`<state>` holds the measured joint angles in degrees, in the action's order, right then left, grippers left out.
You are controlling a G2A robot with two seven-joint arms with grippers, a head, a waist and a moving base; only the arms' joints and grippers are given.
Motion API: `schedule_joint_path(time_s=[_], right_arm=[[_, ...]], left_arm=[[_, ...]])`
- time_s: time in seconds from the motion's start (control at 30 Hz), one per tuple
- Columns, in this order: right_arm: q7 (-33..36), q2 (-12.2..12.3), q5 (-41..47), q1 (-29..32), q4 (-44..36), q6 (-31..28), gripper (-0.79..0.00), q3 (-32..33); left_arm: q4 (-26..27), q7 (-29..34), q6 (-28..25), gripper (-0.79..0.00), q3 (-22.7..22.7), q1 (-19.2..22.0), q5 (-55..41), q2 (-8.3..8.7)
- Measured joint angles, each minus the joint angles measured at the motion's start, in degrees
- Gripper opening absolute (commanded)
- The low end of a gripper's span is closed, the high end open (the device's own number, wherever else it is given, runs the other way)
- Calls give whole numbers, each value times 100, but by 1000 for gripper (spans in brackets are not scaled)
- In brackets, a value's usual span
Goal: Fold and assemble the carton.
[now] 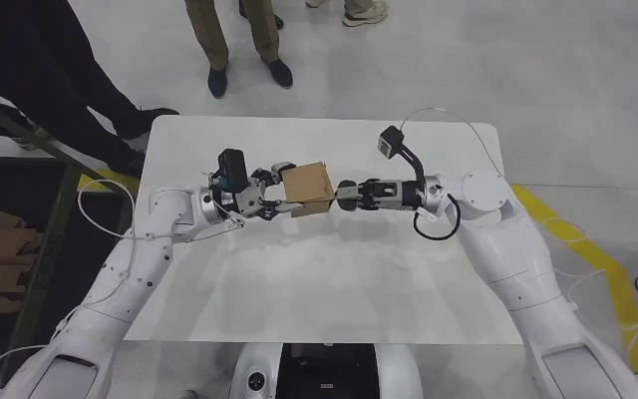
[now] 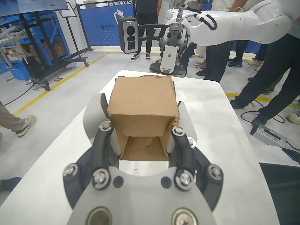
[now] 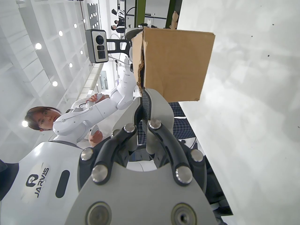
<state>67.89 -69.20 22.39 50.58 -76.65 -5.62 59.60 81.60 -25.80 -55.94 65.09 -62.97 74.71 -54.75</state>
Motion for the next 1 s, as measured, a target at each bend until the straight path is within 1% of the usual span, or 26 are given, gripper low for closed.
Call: schedule_joint_path(time_s=[0.4,0.7,1.0], right_arm=[[15,-38,58,-111,76,-49,-785,-172],[-109,42,-41,-11,26,-157,-785,96],[-146,1,-50,-44,21,-167,-785,-117]], left_arm=[[98,68,0,-308,7,-60,-6,-21],[142,66,-12,-311,40,-125,-22,-29],[240,-8,-28,-317,76,-181,5,-37]])
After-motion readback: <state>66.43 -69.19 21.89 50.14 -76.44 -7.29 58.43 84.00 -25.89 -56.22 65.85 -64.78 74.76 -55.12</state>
